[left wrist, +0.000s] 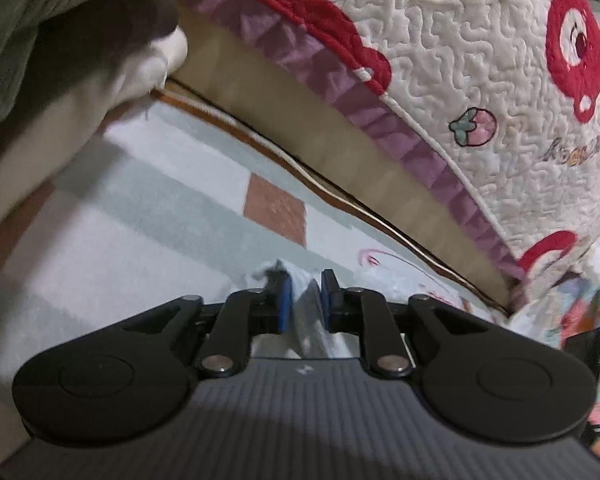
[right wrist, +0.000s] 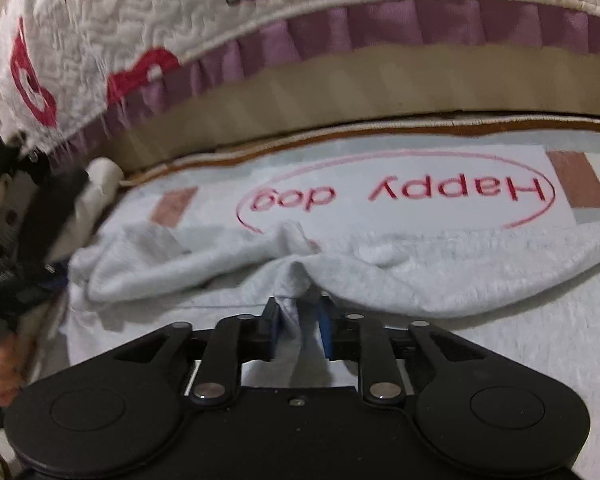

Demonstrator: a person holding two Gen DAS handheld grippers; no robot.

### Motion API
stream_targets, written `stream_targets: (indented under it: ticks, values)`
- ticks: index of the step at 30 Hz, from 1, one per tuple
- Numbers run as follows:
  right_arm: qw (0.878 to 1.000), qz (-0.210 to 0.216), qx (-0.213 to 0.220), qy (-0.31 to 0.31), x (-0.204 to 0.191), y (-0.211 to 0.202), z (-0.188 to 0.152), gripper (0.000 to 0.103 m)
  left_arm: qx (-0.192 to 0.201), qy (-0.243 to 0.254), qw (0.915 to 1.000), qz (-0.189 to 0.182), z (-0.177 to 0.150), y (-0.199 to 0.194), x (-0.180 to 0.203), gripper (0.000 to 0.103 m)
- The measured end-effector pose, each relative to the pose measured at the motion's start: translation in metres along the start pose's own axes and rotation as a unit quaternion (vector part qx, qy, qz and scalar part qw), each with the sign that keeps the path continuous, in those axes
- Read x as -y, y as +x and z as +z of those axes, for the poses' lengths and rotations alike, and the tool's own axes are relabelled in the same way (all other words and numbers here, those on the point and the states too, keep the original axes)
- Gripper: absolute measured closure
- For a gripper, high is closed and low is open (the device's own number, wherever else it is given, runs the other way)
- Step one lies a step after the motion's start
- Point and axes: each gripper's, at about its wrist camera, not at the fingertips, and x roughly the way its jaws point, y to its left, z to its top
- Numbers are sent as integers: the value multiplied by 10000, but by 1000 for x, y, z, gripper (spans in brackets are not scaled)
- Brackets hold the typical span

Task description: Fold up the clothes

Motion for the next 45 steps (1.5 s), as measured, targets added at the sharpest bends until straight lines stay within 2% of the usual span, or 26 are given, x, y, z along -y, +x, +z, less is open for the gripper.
stream_targets:
  ticks: [1, 2, 4, 5, 7, 8, 9, 12, 13, 15, 18, 21, 24, 26, 28, 31, 34, 35, 38, 41, 43, 45]
  values:
    - [9999, 47, -43, 98, 3, 1, -1, 71, -150, -39, 9997, -177, -2, -2, 1, 68]
    - [9997, 95, -85, 196, 6, 2, -1, 69, -354, 25, 9988, -337, -5, -1, 5, 55]
    - [9989, 189, -171, 392, 12, 5, -2, 56, -666, 340, 9962, -443, -12, 4, 15, 50]
    - [9983, 237, -213, 490, 15, 6, -3, 56, -765, 567, 9948, -372, -17, 8, 19, 49]
    - [9984, 194, -242, 473, 15, 10, -7, 59, -843, 1076, 9906, -63, -25, 20, 29, 53]
    - [9993, 119, -235, 247, 10, 11, -7, 59, -770, 1253, 9891, 98, -28, 23, 30, 78]
    - [9997, -17, -249, -45, 3, 14, -4, 60, -665, 1445, 9869, 263, -30, 25, 32, 95]
    - [9944, -547, -78, -905, -15, 22, 9, 60, -416, 1689, 9835, 493, -31, 19, 32, 96]
    - [9910, -684, -28, -1150, -20, 24, 14, 65, -367, 1732, 9827, 542, -31, 17, 32, 96]
    - [9869, -751, 36, -1430, -23, 29, 24, 89, -303, 1728, 9826, 608, -28, 14, 30, 96]
    - [9827, -651, 352, -1699, -29, 26, 36, 89, -342, 1330, 9895, 459, -24, 13, 19, 95]
    - [9807, -800, 275, -1762, -27, 27, 37, 90, -418, 1189, 9910, 443, -25, 16, 12, 94]
    - [9718, -1326, 42, -1950, -23, 32, 33, 87, -370, 1205, 9908, 484, -27, 16, 11, 90]
    - [9707, -1537, 180, -1840, -24, 22, 29, 80, -338, 1217, 9907, 512, -28, 15, 10, 87]
    - [9688, -1747, 319, -1730, -26, 11, 25, 68, -312, 1232, 9904, 551, -28, 15, 9, 87]
    - [9646, -2028, 520, -1602, -31, -5, 18, 66, -330, 1292, 9890, 640, -26, 14, 12, 87]
    - [9603, -1960, 661, -1870, -54, -20, 0, 66, -336, 1316, 9892, 560, -22, 12, 17, 87]
    - [9617, -1822, 643, -1945, -63, -22, -6, 66, -370, 1225, 9907, 463, -21, 13, 16, 87]
    - [9726, -1107, 241, -2031, -84, -12, -21, 60, -628, 789, 9948, 104, -19, 16, 9, 87]
    - [9745, -425, -267, -2187, -102, 4, -39, 52, -718, 810, 9941, 73, -22, 18, 10, 87]
    - [9571, -595, -510, -2790, -116, 17, -56, 43, -718, 876, 9935, 94, -23, 19, 11, 87]
    - [9351, -763, -751, -3379, -130, 30, -74, 42, -692, 907, 9934, 120, -25, 20, 13, 87]
